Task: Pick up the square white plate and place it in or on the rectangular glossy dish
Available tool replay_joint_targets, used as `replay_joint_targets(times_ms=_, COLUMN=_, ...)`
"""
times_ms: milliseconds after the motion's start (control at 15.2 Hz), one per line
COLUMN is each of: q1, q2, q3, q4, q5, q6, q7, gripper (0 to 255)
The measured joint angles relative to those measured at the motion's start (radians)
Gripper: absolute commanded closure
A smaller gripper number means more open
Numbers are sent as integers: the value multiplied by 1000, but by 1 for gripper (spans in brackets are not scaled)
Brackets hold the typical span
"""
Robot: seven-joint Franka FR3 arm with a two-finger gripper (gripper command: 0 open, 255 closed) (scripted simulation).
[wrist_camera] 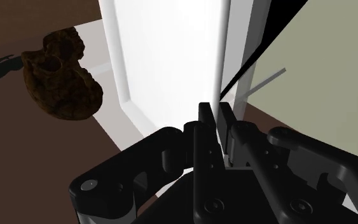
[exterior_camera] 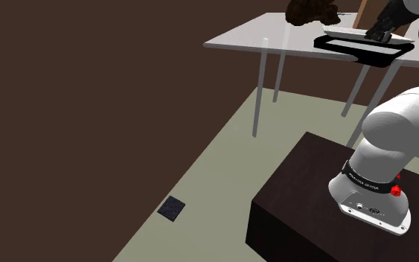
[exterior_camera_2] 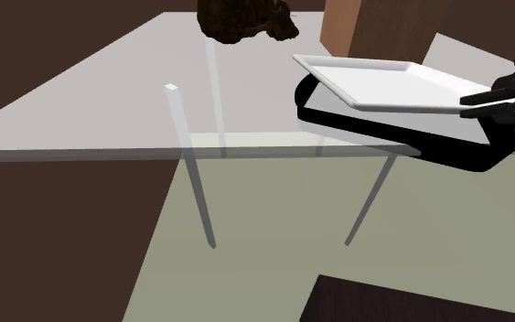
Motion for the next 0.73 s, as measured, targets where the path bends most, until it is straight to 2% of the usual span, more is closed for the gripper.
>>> replay_joint_targets(times_ms=264, q1=-1, q2=-2, q3=-1, q4=-2, q5=0, q6=0, q7=0, gripper=255)
replay_joint_targets(times_ms=330, q1=-1, q2=-2, q3=-1, q4=-2, q5=0, q6=0, q7=0, gripper=0)
replay_joint_targets(times_ms=726, q1=-1, q2=-2, q3=-1, q4=-2, q5=0, q6=0, q7=0, gripper=0)
